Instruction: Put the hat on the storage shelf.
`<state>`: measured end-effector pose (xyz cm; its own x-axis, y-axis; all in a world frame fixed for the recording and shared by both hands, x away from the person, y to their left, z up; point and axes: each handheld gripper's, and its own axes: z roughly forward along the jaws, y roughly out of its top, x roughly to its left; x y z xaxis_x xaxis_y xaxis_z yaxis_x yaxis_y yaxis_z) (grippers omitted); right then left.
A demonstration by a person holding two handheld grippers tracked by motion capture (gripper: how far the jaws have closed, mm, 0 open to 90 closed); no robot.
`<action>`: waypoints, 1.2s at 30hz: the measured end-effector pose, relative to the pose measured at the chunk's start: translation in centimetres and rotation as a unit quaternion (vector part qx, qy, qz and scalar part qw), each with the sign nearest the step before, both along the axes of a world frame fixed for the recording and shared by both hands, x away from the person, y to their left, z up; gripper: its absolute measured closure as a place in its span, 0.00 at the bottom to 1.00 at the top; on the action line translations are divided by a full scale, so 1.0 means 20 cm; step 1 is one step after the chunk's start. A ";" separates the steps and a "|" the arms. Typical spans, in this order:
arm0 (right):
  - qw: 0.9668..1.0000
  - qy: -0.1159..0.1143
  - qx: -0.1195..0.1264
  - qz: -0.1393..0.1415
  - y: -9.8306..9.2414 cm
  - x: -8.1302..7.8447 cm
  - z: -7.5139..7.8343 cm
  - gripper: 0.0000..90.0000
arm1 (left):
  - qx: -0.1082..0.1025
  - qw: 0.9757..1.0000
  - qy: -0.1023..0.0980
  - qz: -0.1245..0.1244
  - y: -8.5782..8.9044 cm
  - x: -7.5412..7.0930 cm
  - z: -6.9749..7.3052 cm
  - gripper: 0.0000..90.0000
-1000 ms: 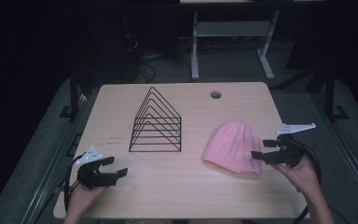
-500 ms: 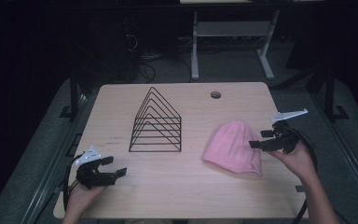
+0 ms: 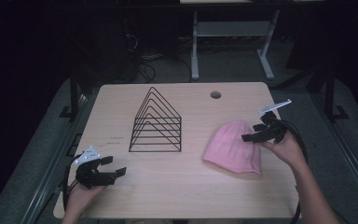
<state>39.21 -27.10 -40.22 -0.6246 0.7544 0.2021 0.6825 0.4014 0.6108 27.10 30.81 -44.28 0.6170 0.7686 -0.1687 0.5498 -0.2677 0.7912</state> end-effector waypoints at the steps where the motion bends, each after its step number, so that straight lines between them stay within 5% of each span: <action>1: 1.000 0.002 0.001 -0.003 0.00 0.01 0.00 0.23 | -0.001 1.000 -0.001 0.000 0.00 0.00 0.00 0.22; 20: 1.000 0.021 0.005 -0.016 0.01 0.22 -0.01 0.25 | -0.006 1.000 0.002 0.011 0.04 0.01 -0.01 0.22; 36: 0.999 0.033 0.006 -0.025 0.01 0.29 -0.06 0.29 | -0.004 1.000 0.002 0.007 0.03 0.01 -0.01 0.22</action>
